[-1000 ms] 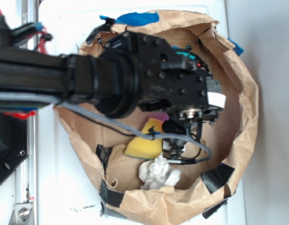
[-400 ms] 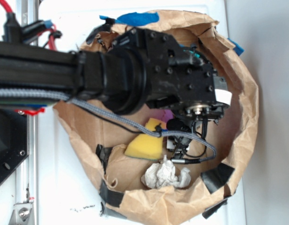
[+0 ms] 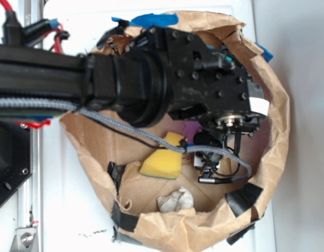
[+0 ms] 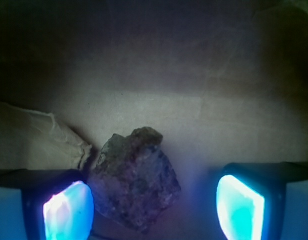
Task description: Grab the rock.
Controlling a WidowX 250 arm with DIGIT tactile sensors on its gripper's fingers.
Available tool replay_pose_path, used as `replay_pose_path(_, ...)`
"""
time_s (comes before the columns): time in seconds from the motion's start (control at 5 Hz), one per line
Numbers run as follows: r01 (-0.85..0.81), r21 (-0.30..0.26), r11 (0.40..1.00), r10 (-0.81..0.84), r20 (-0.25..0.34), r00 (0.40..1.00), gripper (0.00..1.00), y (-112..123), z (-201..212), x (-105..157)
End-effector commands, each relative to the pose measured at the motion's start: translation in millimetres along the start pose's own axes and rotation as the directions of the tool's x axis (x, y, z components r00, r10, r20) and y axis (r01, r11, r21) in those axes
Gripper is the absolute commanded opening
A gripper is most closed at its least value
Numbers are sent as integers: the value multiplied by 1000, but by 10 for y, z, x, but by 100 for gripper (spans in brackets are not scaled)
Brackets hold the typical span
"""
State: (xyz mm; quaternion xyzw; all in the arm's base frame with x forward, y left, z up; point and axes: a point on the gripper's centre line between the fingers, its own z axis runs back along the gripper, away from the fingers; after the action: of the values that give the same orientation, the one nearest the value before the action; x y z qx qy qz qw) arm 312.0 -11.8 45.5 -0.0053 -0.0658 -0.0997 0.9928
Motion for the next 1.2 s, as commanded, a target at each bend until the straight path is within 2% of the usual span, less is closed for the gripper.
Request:
replay_pose_path(0.0, 28, 0, 1000, -27, 64, 998, 100, -4, 157, 199)
replay_pose_path(0.2, 33, 1, 999, -33, 57, 998, 100, -32, 126, 210)
replay_pose_path(0.8, 116, -47, 992, -115, 22, 993, 100, -220, -7, 237)
replay_pose_path(1.0, 103, -49, 993, -102, 27, 994, 100, -193, 4, 236)
